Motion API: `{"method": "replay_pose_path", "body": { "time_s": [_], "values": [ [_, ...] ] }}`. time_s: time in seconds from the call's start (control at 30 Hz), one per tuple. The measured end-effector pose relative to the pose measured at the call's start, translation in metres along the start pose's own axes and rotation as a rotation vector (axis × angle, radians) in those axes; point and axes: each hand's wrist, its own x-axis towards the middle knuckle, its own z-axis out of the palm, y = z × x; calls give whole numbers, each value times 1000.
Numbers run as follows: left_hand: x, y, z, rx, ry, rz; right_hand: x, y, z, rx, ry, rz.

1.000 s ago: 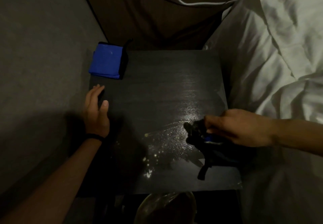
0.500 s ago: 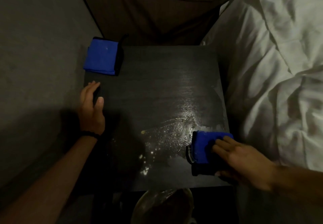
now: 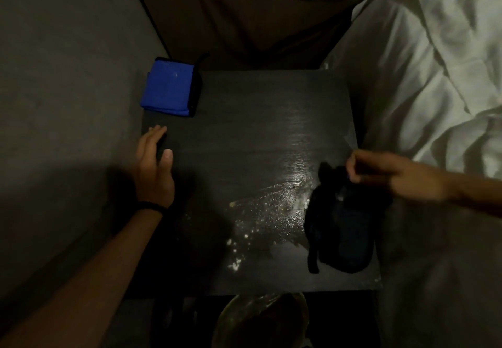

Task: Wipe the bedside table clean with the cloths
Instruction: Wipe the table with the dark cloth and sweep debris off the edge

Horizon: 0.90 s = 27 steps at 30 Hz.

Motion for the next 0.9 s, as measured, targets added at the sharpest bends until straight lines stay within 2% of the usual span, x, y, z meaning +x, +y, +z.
{"method": "replay_pose_path", "body": {
  "time_s": [0.1,0.2,0.27,0.37,0.5,0.63,0.8,0.9],
  "values": [
    [1,-3,0,8,-2,2,36,11,-25,32,147,94],
    [1,-4,1,2,2,21,59,21,-23,77,383,251],
    [1,-5,1,4,2,38,52,20,-7,-156,470,264],
    [1,-4,1,11,5,38,24,22,47,-533,434,130],
    [1,-6,1,3,20,43,11,23,135,-746,367,169],
    [0,-9,2,-48,38,23,31,9,150,-763,435,226],
    [1,-12,0,-75,48,3,50,-8,163,-842,411,142],
    [2,-12,-1,-218,79,-102,62,-22,168,-881,373,99]
  ]
}}
